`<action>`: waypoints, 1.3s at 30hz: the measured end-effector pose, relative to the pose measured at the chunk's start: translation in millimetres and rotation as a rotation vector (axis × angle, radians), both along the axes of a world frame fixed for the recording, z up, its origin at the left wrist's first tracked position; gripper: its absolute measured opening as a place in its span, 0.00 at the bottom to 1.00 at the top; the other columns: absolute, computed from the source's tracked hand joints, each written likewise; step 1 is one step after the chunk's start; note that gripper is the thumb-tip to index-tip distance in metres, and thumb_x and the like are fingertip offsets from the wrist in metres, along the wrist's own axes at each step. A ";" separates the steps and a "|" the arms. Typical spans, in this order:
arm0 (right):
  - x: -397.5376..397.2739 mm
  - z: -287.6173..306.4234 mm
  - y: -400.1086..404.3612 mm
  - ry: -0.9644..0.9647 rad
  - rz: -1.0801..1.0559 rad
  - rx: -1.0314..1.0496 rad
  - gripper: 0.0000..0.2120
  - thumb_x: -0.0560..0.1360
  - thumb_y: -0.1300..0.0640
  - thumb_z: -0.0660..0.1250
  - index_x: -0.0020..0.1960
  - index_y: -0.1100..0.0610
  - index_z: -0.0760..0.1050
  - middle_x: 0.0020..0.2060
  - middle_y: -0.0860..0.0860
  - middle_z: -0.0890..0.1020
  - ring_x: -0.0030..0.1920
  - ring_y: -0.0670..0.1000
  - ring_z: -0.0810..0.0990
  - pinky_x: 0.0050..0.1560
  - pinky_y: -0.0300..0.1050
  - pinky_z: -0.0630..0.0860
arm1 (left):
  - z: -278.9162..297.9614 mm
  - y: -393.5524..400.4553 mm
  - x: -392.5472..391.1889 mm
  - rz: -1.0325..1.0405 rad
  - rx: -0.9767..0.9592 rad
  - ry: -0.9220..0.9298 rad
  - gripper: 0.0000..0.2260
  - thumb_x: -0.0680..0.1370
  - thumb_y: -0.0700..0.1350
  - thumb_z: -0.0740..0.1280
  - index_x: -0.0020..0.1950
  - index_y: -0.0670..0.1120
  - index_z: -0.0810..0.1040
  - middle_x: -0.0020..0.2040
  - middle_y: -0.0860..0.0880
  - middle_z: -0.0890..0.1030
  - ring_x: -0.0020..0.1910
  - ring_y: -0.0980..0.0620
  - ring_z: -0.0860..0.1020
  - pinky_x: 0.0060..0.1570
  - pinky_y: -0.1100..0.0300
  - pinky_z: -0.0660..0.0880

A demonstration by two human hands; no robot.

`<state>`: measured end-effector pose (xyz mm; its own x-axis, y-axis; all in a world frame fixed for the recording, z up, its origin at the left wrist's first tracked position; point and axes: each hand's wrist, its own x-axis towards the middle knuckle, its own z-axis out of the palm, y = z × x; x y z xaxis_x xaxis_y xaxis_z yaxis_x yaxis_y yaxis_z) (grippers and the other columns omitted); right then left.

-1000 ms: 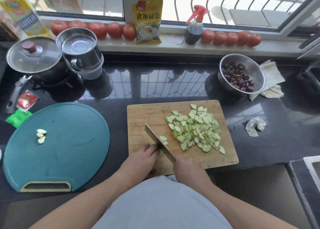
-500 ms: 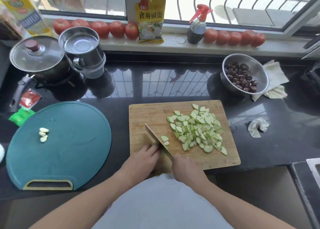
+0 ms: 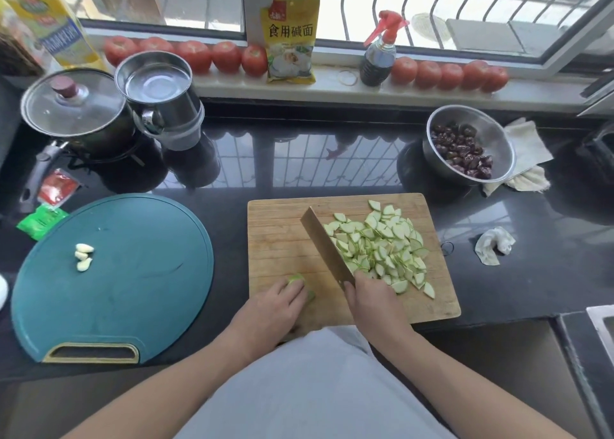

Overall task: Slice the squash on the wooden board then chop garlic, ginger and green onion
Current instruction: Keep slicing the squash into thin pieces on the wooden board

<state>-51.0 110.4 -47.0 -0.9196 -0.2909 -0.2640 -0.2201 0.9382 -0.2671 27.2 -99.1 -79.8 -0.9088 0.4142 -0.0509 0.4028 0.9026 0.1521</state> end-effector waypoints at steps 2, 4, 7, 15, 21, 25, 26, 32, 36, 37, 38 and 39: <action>12.5 6.3 -2.3 -0.026 0.062 0.023 0.14 0.80 0.49 0.60 0.39 0.51 0.63 0.26 0.47 0.70 0.28 0.52 0.70 0.28 0.47 0.63 | 0.5 0.4 -0.1 0.004 0.003 0.027 0.23 0.67 0.42 0.78 0.62 0.43 0.82 0.58 0.46 0.81 0.52 0.47 0.81 0.36 0.59 0.81; 22.6 9.4 -5.8 -0.097 0.069 0.020 0.13 0.81 0.48 0.58 0.40 0.51 0.63 0.28 0.47 0.70 0.29 0.52 0.70 0.28 0.48 0.62 | 1.6 1.1 -0.2 0.005 -0.003 0.031 0.24 0.66 0.43 0.79 0.61 0.42 0.83 0.58 0.46 0.82 0.51 0.47 0.82 0.36 0.59 0.81; 29.5 11.6 -10.0 -0.155 0.124 0.073 0.10 0.82 0.49 0.56 0.44 0.53 0.66 0.34 0.52 0.77 0.34 0.54 0.73 0.33 0.48 0.67 | 3.3 1.8 -0.8 0.008 -0.012 0.035 0.24 0.66 0.43 0.79 0.61 0.43 0.83 0.57 0.47 0.82 0.50 0.48 0.82 0.34 0.60 0.80; 40.0 15.4 3.2 -0.167 0.173 0.156 0.07 0.80 0.55 0.56 0.43 0.52 0.63 0.28 0.49 0.67 0.28 0.52 0.64 0.26 0.48 0.53 | -2.5 1.7 -1.3 0.021 -0.005 0.013 0.26 0.67 0.43 0.79 0.65 0.43 0.81 0.60 0.48 0.81 0.51 0.48 0.81 0.35 0.59 0.81; 30.0 -3.9 -20.4 -0.217 0.167 0.187 0.06 0.77 0.61 0.55 0.42 0.54 0.62 0.35 0.54 0.77 0.37 0.61 0.77 0.32 0.47 0.63 | -8.6 0.4 -1.7 -0.005 0.016 0.031 0.24 0.69 0.43 0.74 0.65 0.45 0.80 0.61 0.48 0.80 0.49 0.49 0.79 0.37 0.61 0.79; 23.0 -14.3 -23.8 -0.152 0.135 0.134 0.06 0.80 0.56 0.57 0.44 0.54 0.65 0.37 0.53 0.79 0.39 0.59 0.80 0.32 0.48 0.67 | -7.6 -1.2 -0.2 -0.021 0.036 0.044 0.23 0.69 0.44 0.75 0.64 0.45 0.80 0.57 0.49 0.79 0.50 0.49 0.78 0.41 0.61 0.78; 19.2 -14.7 -19.4 -0.138 0.102 0.112 0.07 0.81 0.53 0.58 0.44 0.53 0.67 0.36 0.53 0.78 0.38 0.59 0.79 0.32 0.48 0.68 | -7.9 -3.1 1.4 -0.025 0.041 0.038 0.24 0.69 0.44 0.76 0.65 0.45 0.80 0.59 0.48 0.79 0.52 0.49 0.78 0.43 0.61 0.78; -17.1 -2.9 6.8 -0.103 -0.018 0.029 0.12 0.82 0.51 0.58 0.43 0.56 0.69 0.33 0.53 0.77 0.34 0.57 0.77 0.34 0.51 0.76 | -11.1 -8.3 4.0 -0.068 0.012 -0.051 0.32 0.70 0.44 0.78 0.73 0.43 0.74 0.70 0.45 0.75 0.63 0.45 0.77 0.53 0.59 0.81; -3.1 8.0 10.2 -0.066 0.075 -0.005 0.13 0.81 0.49 0.59 0.40 0.53 0.66 0.30 0.50 0.75 0.31 0.53 0.74 0.31 0.49 0.72 | -8.9 4.0 -13.4 -0.018 0.027 -0.180 0.36 0.72 0.50 0.75 0.76 0.43 0.66 0.72 0.46 0.68 0.64 0.46 0.73 0.51 0.55 0.81; 4.1 10.3 10.9 -0.055 0.103 0.013 0.13 0.80 0.49 0.60 0.40 0.52 0.64 0.29 0.49 0.73 0.30 0.53 0.73 0.30 0.49 0.70 | -8.5 6.6 -16.3 -0.016 0.023 -0.212 0.36 0.74 0.52 0.73 0.77 0.44 0.63 0.73 0.47 0.66 0.65 0.46 0.71 0.51 0.54 0.81; 10.3 12.2 11.8 -0.050 0.120 0.033 0.13 0.80 0.49 0.60 0.40 0.51 0.63 0.28 0.49 0.72 0.29 0.53 0.72 0.30 0.49 0.68 | -8.3 8.4 -18.0 -0.018 0.016 -0.232 0.36 0.76 0.53 0.72 0.78 0.44 0.61 0.74 0.47 0.63 0.66 0.46 0.69 0.52 0.53 0.81; 15.1 13.1 13.1 -0.056 0.125 0.045 0.13 0.80 0.49 0.59 0.40 0.51 0.62 0.27 0.49 0.70 0.29 0.54 0.70 0.29 0.49 0.66 | -8.2 9.1 -18.3 -0.017 0.012 -0.246 0.35 0.77 0.52 0.70 0.79 0.44 0.59 0.75 0.47 0.61 0.67 0.45 0.68 0.52 0.52 0.80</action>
<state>-35.9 123.6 -33.8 -0.8605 -0.3887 -0.3292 -0.3216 0.9158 -0.2406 8.9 -90.0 -88.1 -0.8626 0.4310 -0.2646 0.3675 0.8936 0.2576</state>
